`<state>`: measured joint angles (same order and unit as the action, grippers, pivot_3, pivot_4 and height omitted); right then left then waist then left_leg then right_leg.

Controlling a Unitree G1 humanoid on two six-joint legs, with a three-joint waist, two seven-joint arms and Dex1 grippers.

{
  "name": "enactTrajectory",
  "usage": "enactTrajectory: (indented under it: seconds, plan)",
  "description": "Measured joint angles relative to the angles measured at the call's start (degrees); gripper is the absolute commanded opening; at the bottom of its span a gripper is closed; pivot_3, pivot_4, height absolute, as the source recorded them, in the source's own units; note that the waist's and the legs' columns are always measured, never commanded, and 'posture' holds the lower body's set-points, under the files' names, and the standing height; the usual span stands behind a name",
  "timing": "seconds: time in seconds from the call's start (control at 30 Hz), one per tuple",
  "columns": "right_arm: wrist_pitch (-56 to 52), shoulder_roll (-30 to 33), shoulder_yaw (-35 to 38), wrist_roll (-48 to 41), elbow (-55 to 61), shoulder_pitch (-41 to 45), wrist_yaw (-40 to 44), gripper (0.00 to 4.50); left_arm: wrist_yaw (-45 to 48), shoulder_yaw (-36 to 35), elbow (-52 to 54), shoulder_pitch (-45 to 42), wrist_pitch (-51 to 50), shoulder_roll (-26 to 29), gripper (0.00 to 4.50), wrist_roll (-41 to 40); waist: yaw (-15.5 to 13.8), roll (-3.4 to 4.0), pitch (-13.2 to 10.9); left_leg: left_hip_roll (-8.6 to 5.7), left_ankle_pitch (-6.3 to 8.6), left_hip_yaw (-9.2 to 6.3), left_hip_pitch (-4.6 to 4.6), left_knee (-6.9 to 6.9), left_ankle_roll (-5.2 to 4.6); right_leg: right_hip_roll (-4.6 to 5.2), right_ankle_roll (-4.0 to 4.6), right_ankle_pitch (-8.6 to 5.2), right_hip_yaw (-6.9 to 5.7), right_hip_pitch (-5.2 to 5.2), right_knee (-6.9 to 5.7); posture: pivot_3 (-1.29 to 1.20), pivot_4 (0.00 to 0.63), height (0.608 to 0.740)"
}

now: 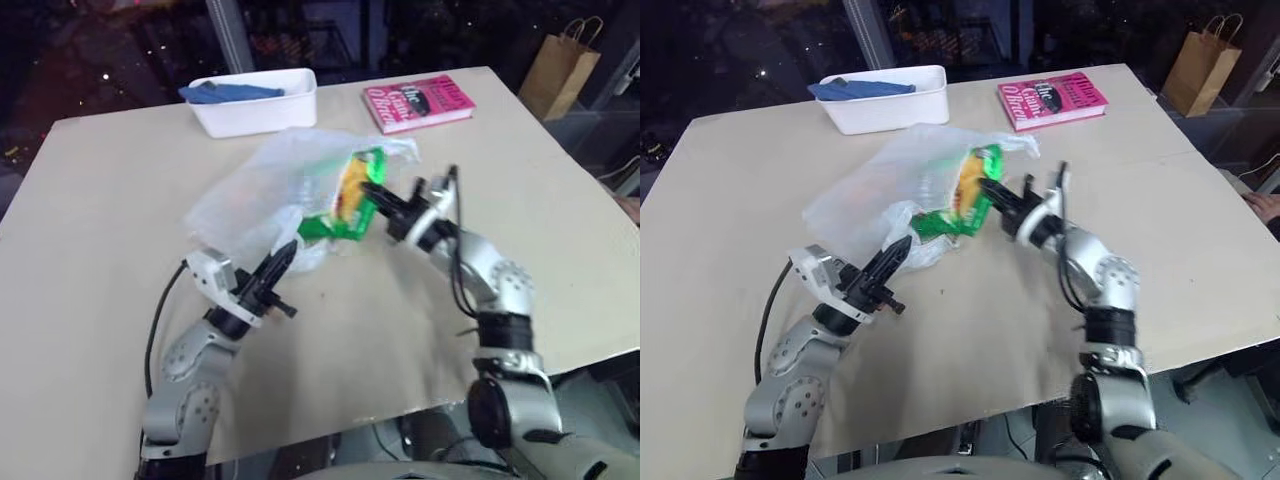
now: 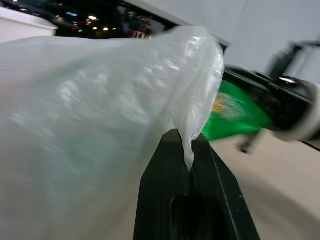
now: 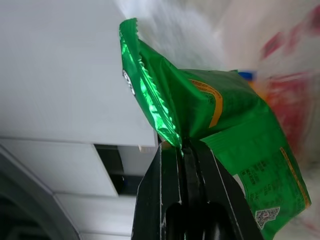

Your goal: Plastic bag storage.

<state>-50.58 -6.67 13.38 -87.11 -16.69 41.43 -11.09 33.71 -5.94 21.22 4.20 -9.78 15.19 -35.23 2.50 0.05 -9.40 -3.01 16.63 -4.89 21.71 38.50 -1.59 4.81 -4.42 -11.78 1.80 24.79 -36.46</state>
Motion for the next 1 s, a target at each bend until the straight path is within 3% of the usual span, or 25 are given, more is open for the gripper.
enactTrajectory:
  seconds: [0.07,0.17,0.27,0.3,0.4,0.53,0.63,0.8,1.0]
  plan:
    - [0.4,-0.6,-2.5,3.8,-1.4,0.8,0.9,1.29,-0.2,0.2,0.0,-0.5,-0.1,0.0,0.0,0.2,-0.3,-0.01,0.0,-0.03,0.0,-0.07,0.05,0.0,0.0,0.03,0.0,0.0,-0.06,-0.02,0.04,0.0,0.15,0.74]
    - [-2.7,1.1,-5.7,8.4,-0.1,0.2,4.1,2.78,-0.5,0.5,0.0,-1.6,-0.1,0.0,0.0,0.3,-0.5,-0.01,0.0,-0.17,0.0,-0.08,0.12,0.03,0.0,0.12,0.0,0.0,-0.06,-0.01,0.13,0.0,0.15,0.74]
    - [-3.6,10.3,-12.6,18.7,4.2,-2.2,10.3,4.27,-1.1,0.6,0.0,-2.2,-0.1,-0.2,0.0,0.4,-0.6,-0.02,0.0,-0.31,0.0,-0.12,0.13,0.03,0.0,0.15,-0.01,0.0,-0.09,-0.05,0.23,0.0,0.15,0.74]
    - [-3.0,13.5,-13.9,22.1,5.0,-3.3,12.8,4.45,-1.3,0.5,0.0,-2.1,-0.1,-0.2,0.0,0.5,-0.6,-0.02,0.0,-0.35,0.0,-0.14,0.15,0.02,0.0,0.15,-0.01,0.0,-0.12,-0.05,0.25,0.0,0.15,0.74]
    - [-0.6,23.7,-17.2,31.0,7.5,-6.3,23.7,4.45,-1.7,0.3,0.0,-1.5,-0.1,-0.3,0.0,0.8,-0.2,-0.01,0.0,-0.3,0.0,-0.1,0.14,-0.02,0.0,0.11,-0.01,0.0,-0.12,-0.02,0.27,0.0,0.15,0.74]
    - [17.9,35.8,-20.6,47.5,6.3,-8.3,43.4,4.45,-1.7,0.8,0.2,-1.0,-0.1,-0.5,0.0,0.9,-0.1,-0.02,0.0,-0.23,0.02,-0.01,0.07,-0.03,-0.04,0.06,-0.03,0.0,-0.09,-0.04,0.27,0.0,0.15,0.74]
    - [25.8,35.3,-20.0,53.0,1.4,-6.6,46.1,4.45,-1.7,0.8,0.2,-1.1,-0.1,-0.5,0.0,0.9,0.2,-0.05,0.0,-0.15,0.02,0.11,-0.02,-0.02,-0.03,0.01,-0.03,0.01,0.05,-0.06,0.23,0.0,0.15,0.74]
    - [39.5,29.9,-19.5,63.4,-13.0,3.9,46.6,4.45,-1.7,1.4,0.2,-1.0,-0.1,-0.6,0.0,1.3,-0.1,-0.06,0.0,-0.14,-0.02,0.09,-0.02,-0.01,0.03,0.02,0.01,0.04,0.1,-0.03,0.13,0.0,0.15,0.74]
    - [55.8,25.2,-19.5,74.4,-34.3,16.6,41.8,4.45,-1.9,2.2,0.3,-0.3,0.3,-1.7,0.0,2.3,-0.6,-0.07,0.0,-0.16,-0.03,-0.04,0.11,-0.04,0.05,0.11,0.02,0.04,0.0,-0.02,0.35,0.0,0.15,0.74]
